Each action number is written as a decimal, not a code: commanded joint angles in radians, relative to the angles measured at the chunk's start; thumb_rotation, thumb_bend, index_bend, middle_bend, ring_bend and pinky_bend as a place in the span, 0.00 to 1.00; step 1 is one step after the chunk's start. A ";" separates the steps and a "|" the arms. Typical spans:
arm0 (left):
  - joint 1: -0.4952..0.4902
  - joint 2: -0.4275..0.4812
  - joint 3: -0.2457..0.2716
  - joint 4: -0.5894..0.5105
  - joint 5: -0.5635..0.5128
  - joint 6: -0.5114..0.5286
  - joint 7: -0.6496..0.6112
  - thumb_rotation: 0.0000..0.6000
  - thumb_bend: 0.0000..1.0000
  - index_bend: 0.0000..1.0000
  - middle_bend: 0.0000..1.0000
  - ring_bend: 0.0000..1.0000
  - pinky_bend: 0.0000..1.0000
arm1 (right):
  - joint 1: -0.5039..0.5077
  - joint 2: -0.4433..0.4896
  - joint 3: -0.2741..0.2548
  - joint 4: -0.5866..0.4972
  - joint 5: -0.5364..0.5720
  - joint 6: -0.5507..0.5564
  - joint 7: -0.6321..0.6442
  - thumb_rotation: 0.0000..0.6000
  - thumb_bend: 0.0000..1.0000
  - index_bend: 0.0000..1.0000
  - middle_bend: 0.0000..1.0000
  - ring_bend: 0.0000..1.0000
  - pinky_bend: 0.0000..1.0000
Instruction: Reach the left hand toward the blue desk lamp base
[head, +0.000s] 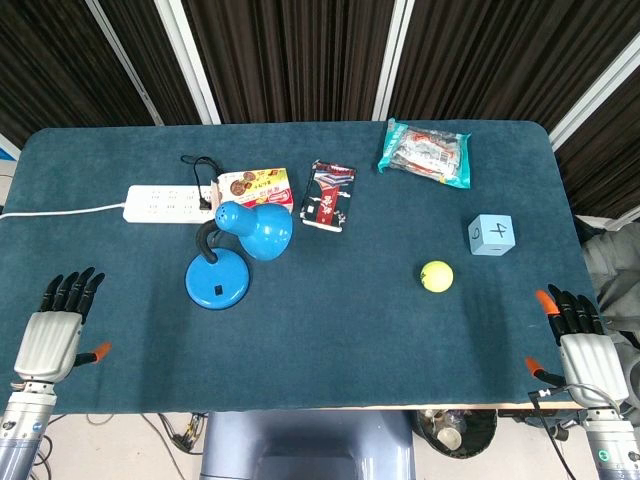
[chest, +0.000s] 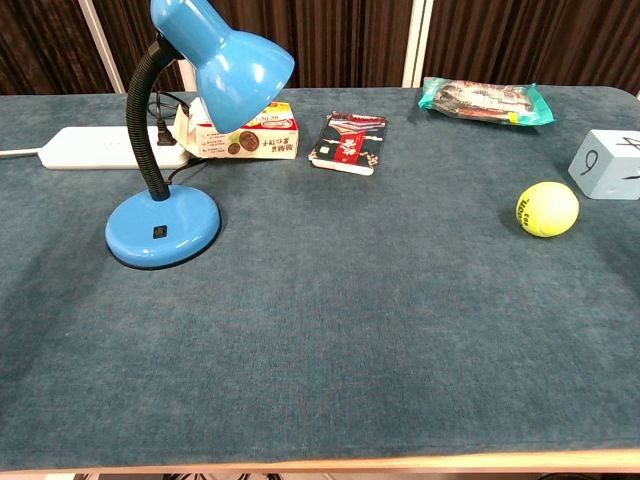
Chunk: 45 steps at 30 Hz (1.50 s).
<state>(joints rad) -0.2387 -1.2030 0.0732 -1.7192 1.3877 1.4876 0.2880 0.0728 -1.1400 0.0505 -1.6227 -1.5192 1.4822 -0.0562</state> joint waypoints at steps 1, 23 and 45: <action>0.004 -0.001 -0.005 -0.001 0.000 -0.009 0.006 1.00 0.10 0.00 0.00 0.00 0.02 | 0.000 0.001 0.000 0.000 0.001 -0.002 0.001 1.00 0.24 0.00 0.00 0.00 0.00; -0.096 -0.019 -0.083 -0.127 -0.137 -0.226 0.220 1.00 0.60 0.02 0.89 0.87 0.89 | 0.005 -0.001 -0.001 -0.005 -0.005 -0.006 0.002 1.00 0.24 0.00 0.00 0.00 0.00; -0.351 -0.263 -0.137 -0.181 -0.658 -0.345 0.656 1.00 0.62 0.04 0.92 0.91 0.91 | 0.008 0.007 -0.001 -0.005 -0.003 -0.013 0.022 1.00 0.24 0.00 0.00 0.00 0.00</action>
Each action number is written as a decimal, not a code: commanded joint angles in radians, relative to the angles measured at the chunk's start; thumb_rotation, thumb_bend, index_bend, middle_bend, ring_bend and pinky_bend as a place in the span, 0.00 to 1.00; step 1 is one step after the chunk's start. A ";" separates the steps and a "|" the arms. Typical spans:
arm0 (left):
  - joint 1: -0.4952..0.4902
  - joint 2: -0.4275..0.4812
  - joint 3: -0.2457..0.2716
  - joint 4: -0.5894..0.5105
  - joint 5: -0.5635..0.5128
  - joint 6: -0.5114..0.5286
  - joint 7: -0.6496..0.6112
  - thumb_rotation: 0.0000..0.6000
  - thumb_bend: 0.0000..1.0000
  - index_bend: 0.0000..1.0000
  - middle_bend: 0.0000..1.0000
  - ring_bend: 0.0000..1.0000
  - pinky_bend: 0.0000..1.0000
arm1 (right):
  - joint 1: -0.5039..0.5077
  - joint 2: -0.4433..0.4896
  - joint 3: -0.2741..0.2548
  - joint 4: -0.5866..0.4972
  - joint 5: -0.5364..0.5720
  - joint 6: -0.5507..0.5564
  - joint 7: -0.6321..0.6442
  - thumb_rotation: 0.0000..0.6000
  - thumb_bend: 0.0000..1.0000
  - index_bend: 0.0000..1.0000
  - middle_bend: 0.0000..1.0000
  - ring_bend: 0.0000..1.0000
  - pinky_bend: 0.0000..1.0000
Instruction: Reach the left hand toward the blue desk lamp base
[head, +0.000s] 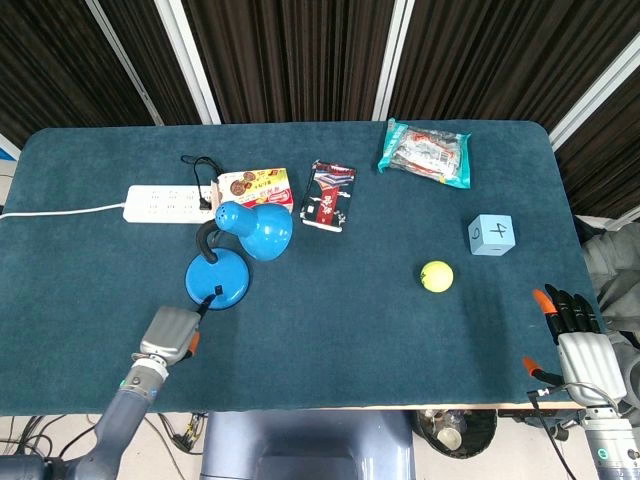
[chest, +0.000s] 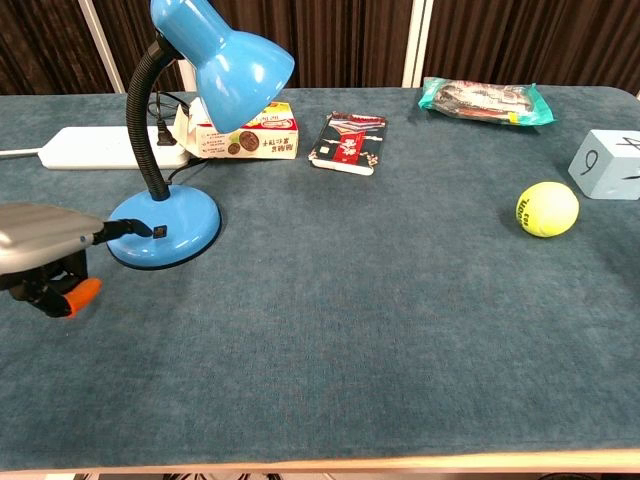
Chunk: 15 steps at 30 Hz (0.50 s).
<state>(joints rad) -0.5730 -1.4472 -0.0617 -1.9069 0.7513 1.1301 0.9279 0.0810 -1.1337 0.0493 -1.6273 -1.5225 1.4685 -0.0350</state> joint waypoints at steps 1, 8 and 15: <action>-0.021 -0.024 -0.002 0.008 -0.027 0.015 0.021 1.00 0.63 0.04 0.92 0.91 0.91 | 0.000 0.000 0.000 0.000 0.000 0.001 0.001 1.00 0.24 0.00 0.00 0.00 0.00; -0.046 -0.044 -0.009 0.006 -0.039 0.052 0.022 1.00 0.63 0.04 0.92 0.91 0.91 | 0.000 0.001 0.000 0.000 -0.001 0.001 0.003 1.00 0.23 0.00 0.00 0.00 0.00; -0.060 -0.047 -0.001 0.024 -0.057 0.065 0.015 1.00 0.63 0.04 0.92 0.91 0.91 | -0.001 0.000 -0.001 -0.001 -0.003 0.003 0.003 1.00 0.24 0.00 0.00 0.00 0.00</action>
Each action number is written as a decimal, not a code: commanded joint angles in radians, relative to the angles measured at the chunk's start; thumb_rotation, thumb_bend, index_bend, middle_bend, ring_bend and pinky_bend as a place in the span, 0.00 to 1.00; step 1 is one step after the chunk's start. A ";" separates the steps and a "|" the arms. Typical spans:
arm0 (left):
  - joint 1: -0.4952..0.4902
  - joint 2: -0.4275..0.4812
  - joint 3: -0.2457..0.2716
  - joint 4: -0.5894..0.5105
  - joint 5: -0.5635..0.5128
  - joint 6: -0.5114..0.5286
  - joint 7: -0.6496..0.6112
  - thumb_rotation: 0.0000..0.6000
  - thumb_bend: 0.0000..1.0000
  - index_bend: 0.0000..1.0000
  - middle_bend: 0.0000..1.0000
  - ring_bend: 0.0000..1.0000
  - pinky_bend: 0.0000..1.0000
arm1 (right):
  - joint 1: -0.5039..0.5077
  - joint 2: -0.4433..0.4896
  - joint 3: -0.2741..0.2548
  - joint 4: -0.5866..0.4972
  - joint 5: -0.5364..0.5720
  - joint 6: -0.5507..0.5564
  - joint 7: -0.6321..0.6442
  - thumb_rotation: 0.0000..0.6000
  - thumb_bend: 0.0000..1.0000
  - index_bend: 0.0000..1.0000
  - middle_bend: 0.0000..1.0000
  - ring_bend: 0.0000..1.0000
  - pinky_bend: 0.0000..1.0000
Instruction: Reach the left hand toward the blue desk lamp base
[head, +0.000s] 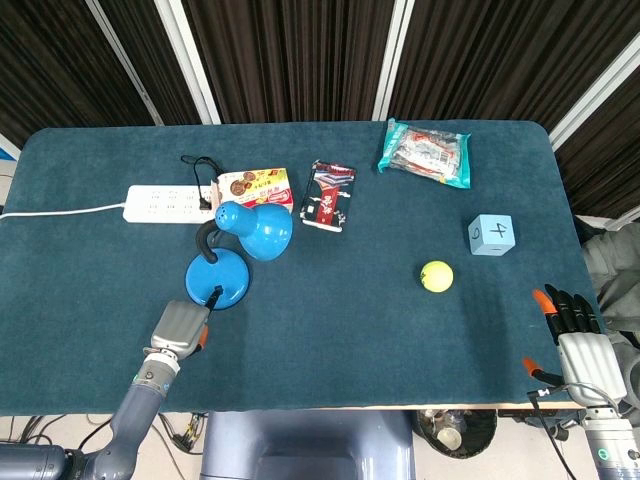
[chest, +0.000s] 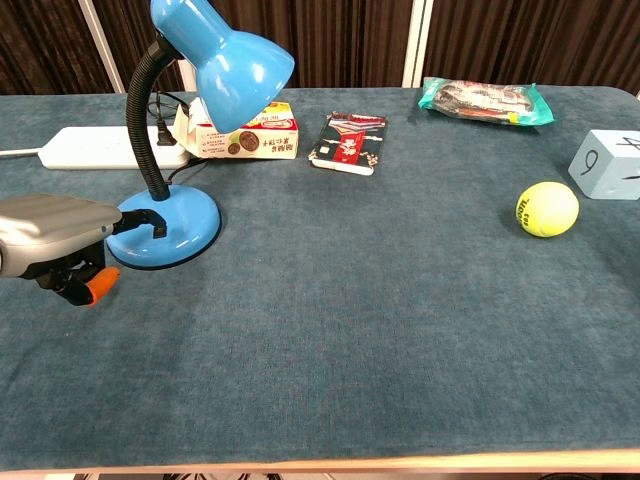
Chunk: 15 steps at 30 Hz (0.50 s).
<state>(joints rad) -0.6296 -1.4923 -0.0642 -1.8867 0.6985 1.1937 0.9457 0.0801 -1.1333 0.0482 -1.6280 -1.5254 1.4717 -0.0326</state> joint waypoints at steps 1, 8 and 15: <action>-0.005 -0.002 0.001 0.005 -0.006 0.002 -0.004 1.00 0.63 0.04 0.92 0.91 0.91 | 0.000 0.000 0.001 0.000 0.001 0.000 0.000 1.00 0.24 0.00 0.00 0.00 0.00; -0.020 -0.008 0.009 0.016 -0.020 0.002 -0.013 1.00 0.63 0.04 0.92 0.91 0.91 | 0.000 0.000 0.001 0.000 0.002 0.000 0.001 1.00 0.24 0.00 0.00 0.00 0.00; -0.022 -0.022 0.037 0.019 -0.021 0.009 -0.018 1.00 0.64 0.05 0.92 0.91 0.91 | 0.000 0.000 0.001 -0.001 0.003 0.001 0.002 1.00 0.24 0.00 0.00 0.00 0.00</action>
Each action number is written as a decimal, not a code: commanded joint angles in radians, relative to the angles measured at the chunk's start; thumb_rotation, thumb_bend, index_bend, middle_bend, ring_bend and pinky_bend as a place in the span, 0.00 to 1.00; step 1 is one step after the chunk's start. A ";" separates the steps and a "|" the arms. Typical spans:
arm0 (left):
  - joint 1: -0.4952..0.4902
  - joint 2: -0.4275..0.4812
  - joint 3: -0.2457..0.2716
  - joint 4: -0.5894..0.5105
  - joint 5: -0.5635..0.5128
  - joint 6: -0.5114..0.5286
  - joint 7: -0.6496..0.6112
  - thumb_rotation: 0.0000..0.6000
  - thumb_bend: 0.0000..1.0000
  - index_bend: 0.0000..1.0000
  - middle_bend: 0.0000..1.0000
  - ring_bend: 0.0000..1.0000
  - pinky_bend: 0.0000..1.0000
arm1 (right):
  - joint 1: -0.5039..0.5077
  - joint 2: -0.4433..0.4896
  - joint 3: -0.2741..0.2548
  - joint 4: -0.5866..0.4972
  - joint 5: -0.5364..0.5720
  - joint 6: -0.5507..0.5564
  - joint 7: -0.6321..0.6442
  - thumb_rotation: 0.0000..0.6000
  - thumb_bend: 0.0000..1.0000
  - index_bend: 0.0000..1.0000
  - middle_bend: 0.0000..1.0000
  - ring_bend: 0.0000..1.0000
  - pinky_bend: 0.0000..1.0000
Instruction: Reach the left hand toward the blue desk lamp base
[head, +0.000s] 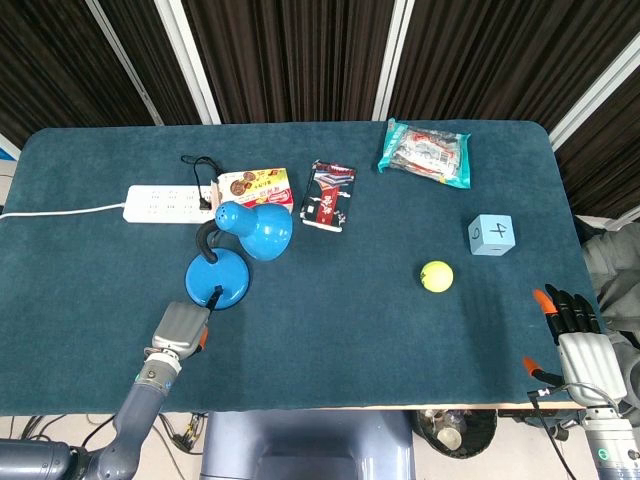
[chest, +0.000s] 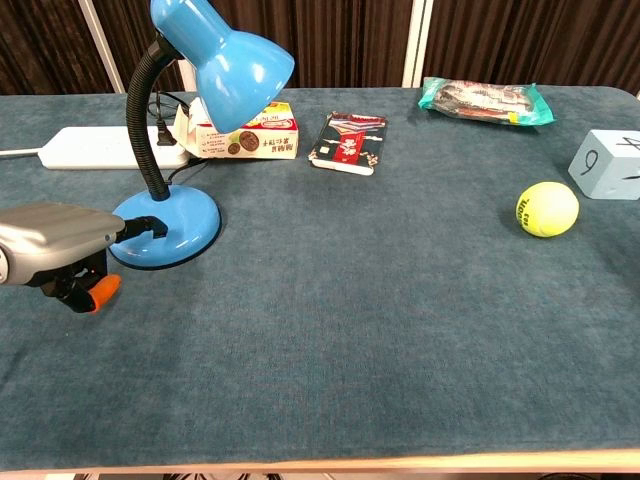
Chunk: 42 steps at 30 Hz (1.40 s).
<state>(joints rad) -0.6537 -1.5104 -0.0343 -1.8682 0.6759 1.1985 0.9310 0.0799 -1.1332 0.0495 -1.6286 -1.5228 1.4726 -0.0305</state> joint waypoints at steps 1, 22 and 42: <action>0.003 -0.005 0.013 0.001 0.002 0.007 -0.006 1.00 0.64 0.06 0.92 0.91 0.91 | 0.000 0.001 0.000 0.000 0.000 0.001 0.000 1.00 0.24 0.00 0.00 0.00 0.00; 0.012 0.001 0.037 0.022 0.048 0.020 -0.075 1.00 0.60 0.06 0.87 0.87 0.89 | -0.001 0.001 0.000 -0.001 -0.001 0.003 0.003 1.00 0.24 0.00 0.00 0.00 0.00; 0.253 0.309 0.170 0.094 0.662 0.294 -0.531 1.00 0.13 0.00 0.00 0.00 0.07 | -0.002 -0.003 0.000 0.002 -0.004 0.007 -0.010 1.00 0.24 0.00 0.00 0.00 0.00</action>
<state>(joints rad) -0.4534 -1.2405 0.0915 -1.8141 1.2869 1.4472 0.4609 0.0779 -1.1357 0.0490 -1.6268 -1.5270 1.4798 -0.0403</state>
